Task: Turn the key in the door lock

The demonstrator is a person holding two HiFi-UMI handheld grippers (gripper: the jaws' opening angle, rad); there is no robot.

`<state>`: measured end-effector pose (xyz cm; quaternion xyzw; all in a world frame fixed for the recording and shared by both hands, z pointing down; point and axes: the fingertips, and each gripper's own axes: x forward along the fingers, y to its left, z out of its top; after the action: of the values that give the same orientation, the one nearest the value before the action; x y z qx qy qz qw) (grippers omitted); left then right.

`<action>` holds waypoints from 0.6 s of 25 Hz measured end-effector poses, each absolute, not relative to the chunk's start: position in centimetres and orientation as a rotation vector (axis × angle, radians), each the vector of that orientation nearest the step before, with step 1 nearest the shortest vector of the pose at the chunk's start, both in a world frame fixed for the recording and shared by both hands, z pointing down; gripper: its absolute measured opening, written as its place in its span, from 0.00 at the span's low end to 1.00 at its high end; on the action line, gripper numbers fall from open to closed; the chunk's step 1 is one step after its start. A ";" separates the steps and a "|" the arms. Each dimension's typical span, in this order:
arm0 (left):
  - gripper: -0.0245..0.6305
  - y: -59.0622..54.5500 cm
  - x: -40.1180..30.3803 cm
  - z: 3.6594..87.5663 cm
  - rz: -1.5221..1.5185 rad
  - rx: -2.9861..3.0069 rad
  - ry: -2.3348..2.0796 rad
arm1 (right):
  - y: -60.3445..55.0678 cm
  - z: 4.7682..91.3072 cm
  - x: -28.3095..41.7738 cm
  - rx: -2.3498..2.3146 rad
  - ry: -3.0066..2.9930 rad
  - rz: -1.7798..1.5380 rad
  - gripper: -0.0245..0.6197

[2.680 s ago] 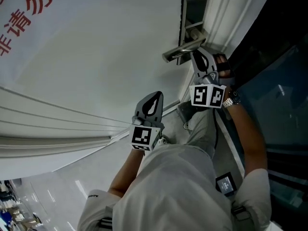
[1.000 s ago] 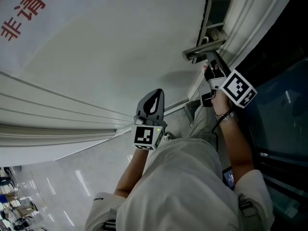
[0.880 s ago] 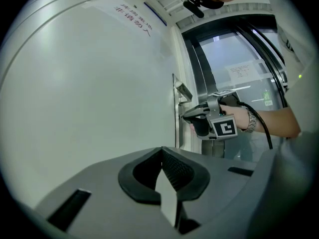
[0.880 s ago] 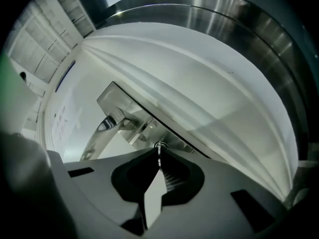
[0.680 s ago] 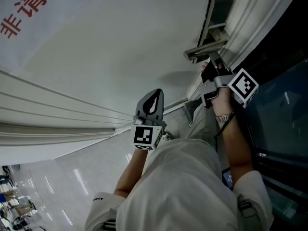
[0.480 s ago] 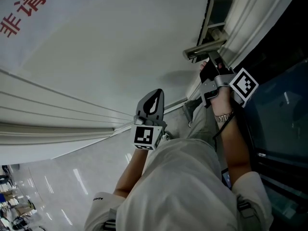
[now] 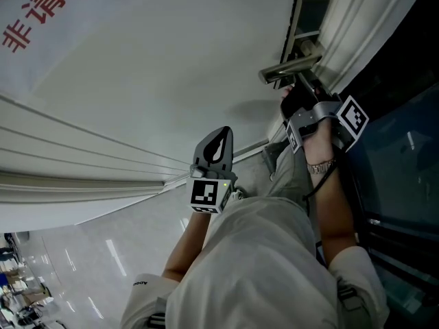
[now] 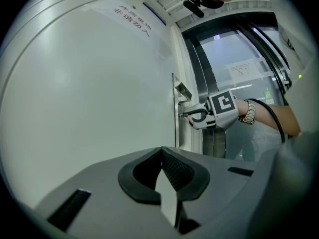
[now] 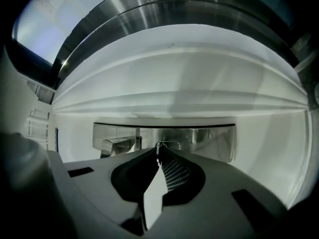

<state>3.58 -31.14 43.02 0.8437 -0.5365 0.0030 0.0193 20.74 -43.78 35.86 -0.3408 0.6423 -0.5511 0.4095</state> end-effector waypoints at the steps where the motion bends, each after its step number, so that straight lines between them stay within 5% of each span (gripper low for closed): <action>1: 0.05 -31.1 3.6 43.0 0.010 2.619 -1.666 | -43.8 35.9 20.7 -0.845 1.603 -1.397 0.05; 13: 0.05 -31.2 3.8 43.2 0.017 2.610 -1.677 | -43.8 35.8 20.5 -0.719 1.562 -1.432 0.06; 15: 0.05 -31.2 3.8 43.2 0.017 2.606 -1.680 | -43.7 35.6 20.0 -0.730 1.640 -1.406 0.12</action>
<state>3.77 -31.19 43.21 0.8403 -0.5417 0.0054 0.0203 20.04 -43.73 35.65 -0.2910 0.6535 -0.5605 0.4174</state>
